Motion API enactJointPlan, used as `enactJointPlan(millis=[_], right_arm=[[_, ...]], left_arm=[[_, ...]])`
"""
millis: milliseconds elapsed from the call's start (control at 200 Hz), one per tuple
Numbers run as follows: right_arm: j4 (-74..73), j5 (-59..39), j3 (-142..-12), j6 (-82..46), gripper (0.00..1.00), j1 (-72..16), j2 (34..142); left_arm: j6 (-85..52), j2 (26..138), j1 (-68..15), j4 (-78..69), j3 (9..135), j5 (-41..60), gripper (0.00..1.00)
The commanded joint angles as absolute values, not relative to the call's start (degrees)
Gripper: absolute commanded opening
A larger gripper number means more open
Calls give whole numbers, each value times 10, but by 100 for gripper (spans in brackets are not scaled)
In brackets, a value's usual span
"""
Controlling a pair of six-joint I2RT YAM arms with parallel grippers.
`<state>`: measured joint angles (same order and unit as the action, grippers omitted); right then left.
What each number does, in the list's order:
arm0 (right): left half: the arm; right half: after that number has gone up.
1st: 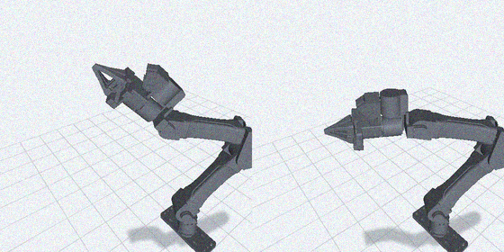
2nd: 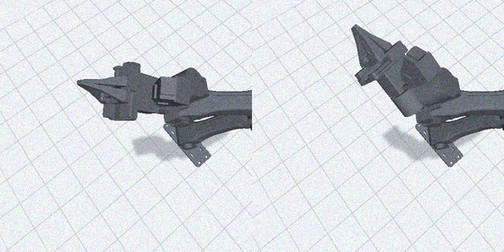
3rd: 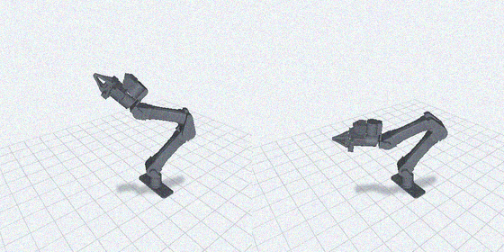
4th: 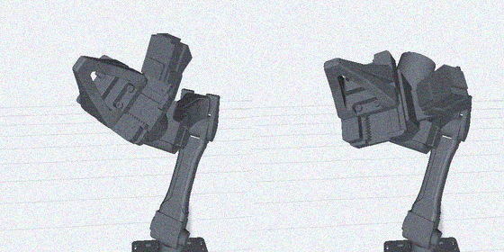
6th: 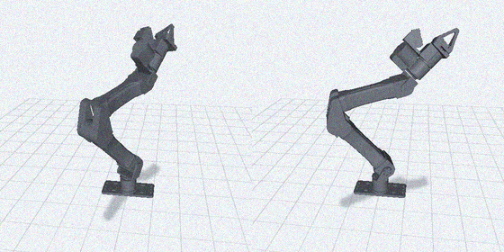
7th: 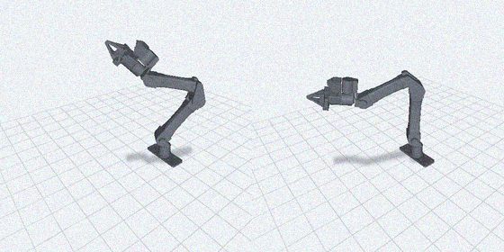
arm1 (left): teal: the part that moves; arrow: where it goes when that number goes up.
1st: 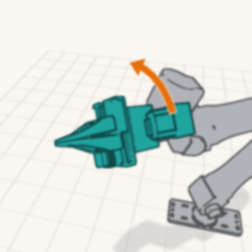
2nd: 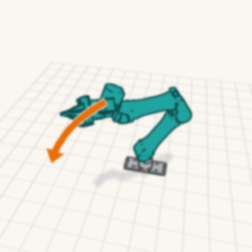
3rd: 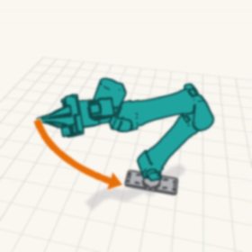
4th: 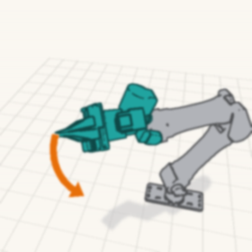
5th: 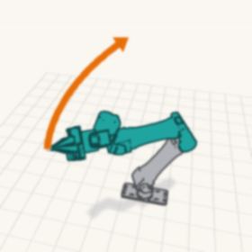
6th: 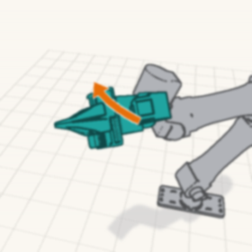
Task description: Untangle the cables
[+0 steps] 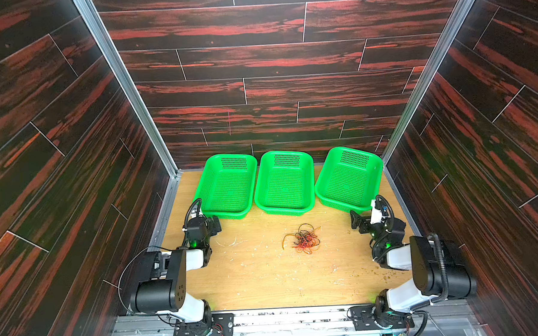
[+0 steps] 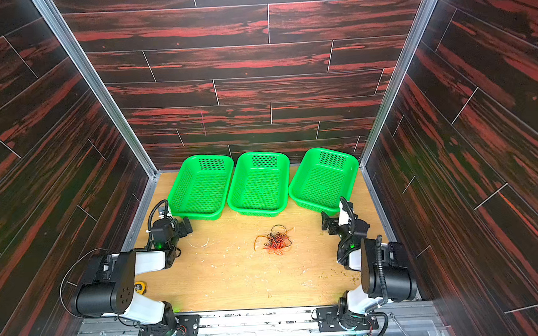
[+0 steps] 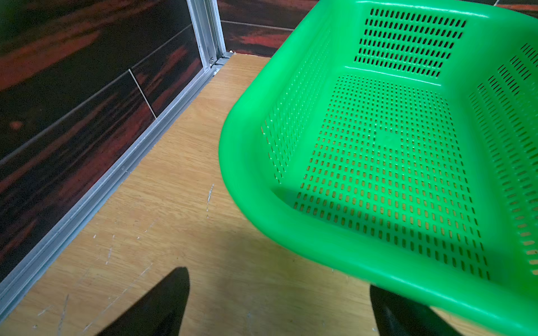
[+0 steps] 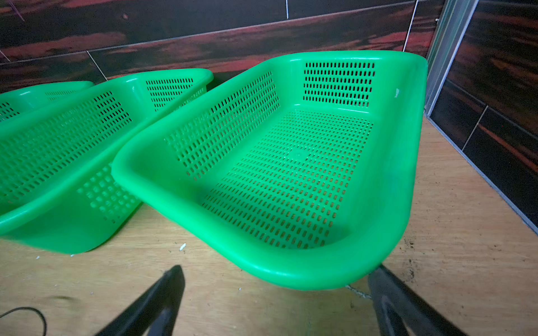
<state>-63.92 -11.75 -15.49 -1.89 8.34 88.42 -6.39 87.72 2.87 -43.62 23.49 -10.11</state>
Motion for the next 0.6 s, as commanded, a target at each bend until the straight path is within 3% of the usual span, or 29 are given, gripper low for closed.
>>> enactJointPlan(millis=[0,596], right_arm=[[-667,-121,-168,-20,98,77,893],[-663,-121,-171,-20,99,78,895]], left_arm=[[-59,879,26,-453,248,-107,99],[-57,880,26,-451,249,-107,99]])
